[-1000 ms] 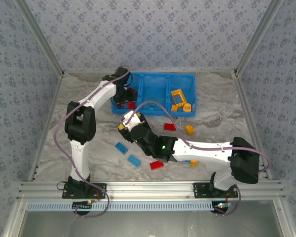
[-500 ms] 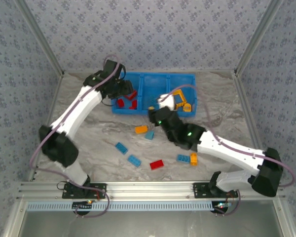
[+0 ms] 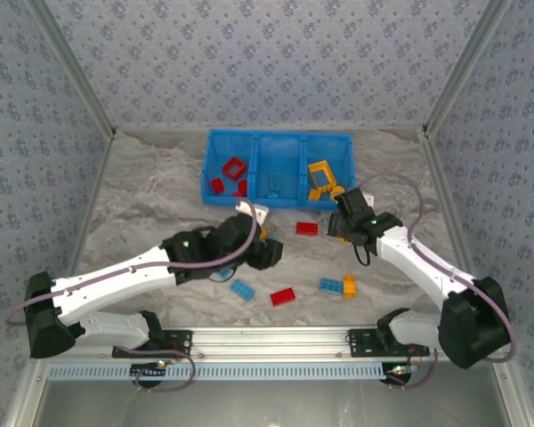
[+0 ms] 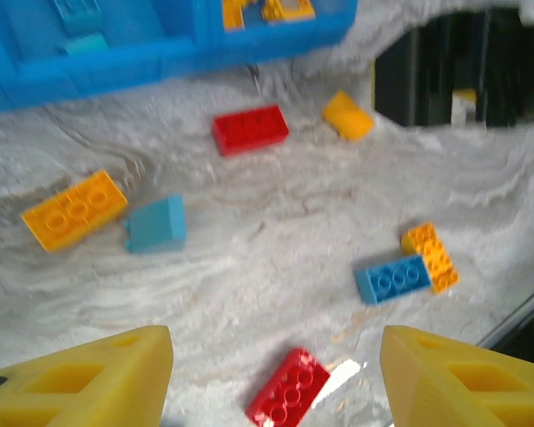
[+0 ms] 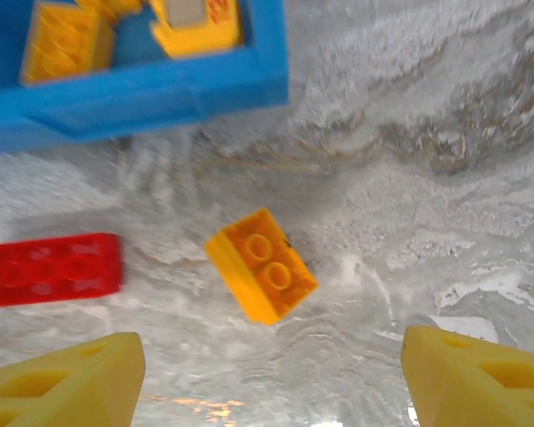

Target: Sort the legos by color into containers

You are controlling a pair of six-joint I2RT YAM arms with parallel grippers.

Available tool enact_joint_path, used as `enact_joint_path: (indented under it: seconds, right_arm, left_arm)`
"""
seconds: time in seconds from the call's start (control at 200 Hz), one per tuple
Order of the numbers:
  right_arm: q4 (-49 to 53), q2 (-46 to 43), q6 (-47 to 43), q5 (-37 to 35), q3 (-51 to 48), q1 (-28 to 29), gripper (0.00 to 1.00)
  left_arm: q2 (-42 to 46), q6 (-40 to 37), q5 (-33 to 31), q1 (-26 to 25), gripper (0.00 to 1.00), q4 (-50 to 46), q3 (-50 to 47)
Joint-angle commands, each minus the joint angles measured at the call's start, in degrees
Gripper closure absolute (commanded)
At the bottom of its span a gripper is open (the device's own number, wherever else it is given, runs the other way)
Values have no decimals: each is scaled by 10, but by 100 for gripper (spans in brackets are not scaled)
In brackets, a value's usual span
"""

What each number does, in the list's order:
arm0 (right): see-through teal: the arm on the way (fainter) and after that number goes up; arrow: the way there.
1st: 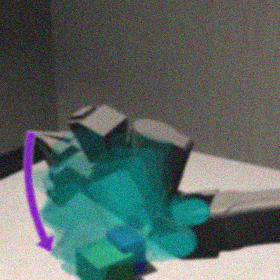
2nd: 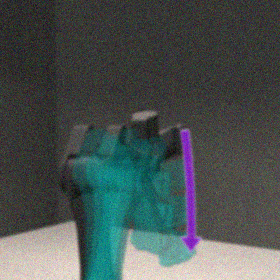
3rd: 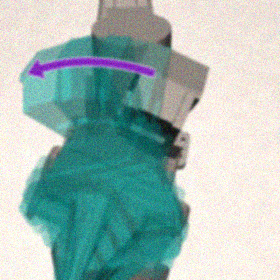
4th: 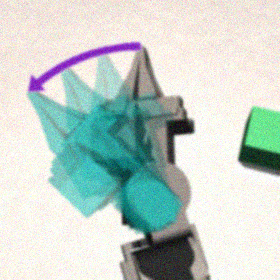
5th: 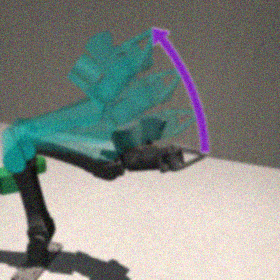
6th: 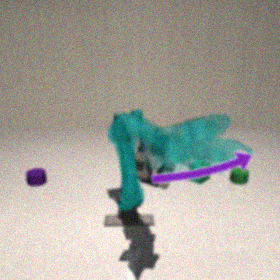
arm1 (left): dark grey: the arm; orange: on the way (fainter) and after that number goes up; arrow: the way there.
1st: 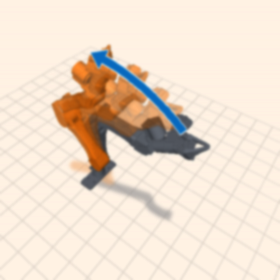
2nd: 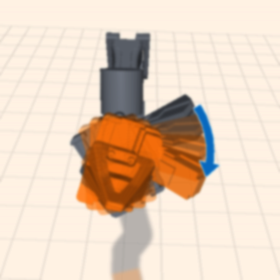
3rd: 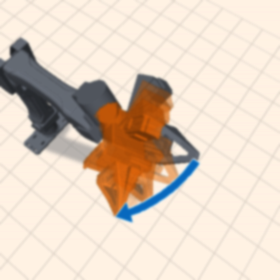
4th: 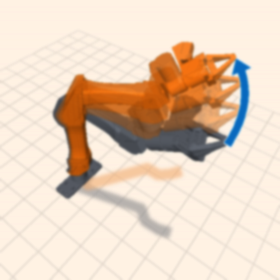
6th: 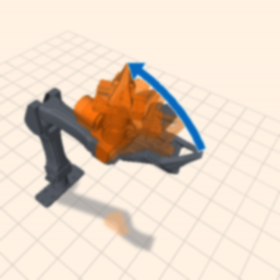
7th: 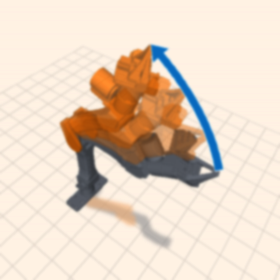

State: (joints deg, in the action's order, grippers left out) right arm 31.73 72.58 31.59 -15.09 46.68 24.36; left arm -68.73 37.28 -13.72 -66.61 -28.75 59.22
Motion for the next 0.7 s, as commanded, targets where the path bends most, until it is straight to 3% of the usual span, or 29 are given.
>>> enact_joint_path:
  seconds: [0.0, 0.24, 0.695]
  right_arm:
    - [-3, 46, -79, 102, -1, -33, 23]
    - [4, 120, -131, 144, 34, -67, 24]
    - [0, 223, -176, 156, 89, -99, 36]
  left_arm:
    - [10, 31, -58, -22, 37, 42, 1]
    - [10, 37, -66, -41, 37, 35, 0]
    - [23, 35, -91, -86, 37, 56, -9]
